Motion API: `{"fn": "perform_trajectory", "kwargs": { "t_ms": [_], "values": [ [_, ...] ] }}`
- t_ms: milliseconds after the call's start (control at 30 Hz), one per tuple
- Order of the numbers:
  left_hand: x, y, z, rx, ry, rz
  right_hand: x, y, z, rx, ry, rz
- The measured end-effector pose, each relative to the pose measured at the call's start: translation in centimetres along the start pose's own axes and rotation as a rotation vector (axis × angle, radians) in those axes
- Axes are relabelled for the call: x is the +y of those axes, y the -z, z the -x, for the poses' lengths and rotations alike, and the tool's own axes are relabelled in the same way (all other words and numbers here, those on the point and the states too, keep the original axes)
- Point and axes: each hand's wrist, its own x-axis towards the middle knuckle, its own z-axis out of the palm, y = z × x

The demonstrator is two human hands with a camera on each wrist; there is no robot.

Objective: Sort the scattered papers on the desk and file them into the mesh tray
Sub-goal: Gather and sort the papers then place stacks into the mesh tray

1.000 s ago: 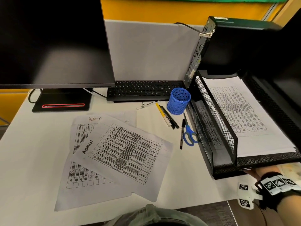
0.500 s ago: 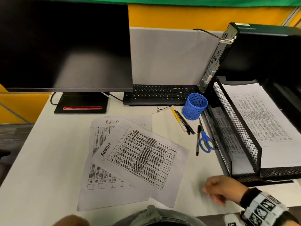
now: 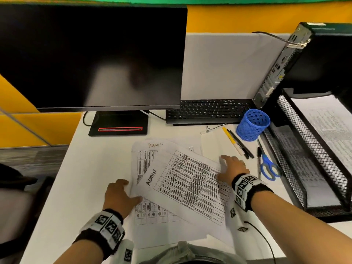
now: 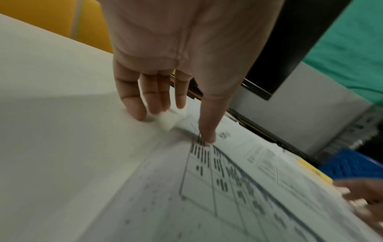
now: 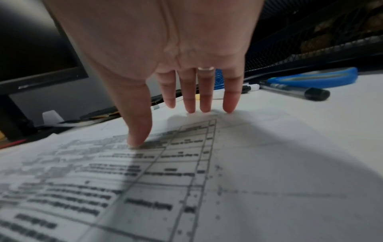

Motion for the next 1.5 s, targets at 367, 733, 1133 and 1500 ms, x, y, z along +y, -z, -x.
{"fn": "perform_trajectory", "kwargs": {
  "t_ms": [367, 733, 1133, 1500],
  "values": [
    [0.9, 0.3, -1.1, -0.175, -0.030, 0.055, -0.1, -1.1, 1.3, -0.116, -0.180, -0.164],
    [1.8, 0.0, -2.7, -0.125, -0.002, 0.287, -4.5, -3.6, 3.8, -0.122, -0.190, -0.328],
    [3.3, -0.6, -2.8, -0.303, -0.116, 0.285, -7.0, -4.0, 4.9, -0.142, -0.232, -0.498],
    [3.3, 3.5, -2.1, -0.582, -0.258, 0.453, -6.8, -0.6, 6.9, 0.006, 0.015, -1.072]
  ]
}}
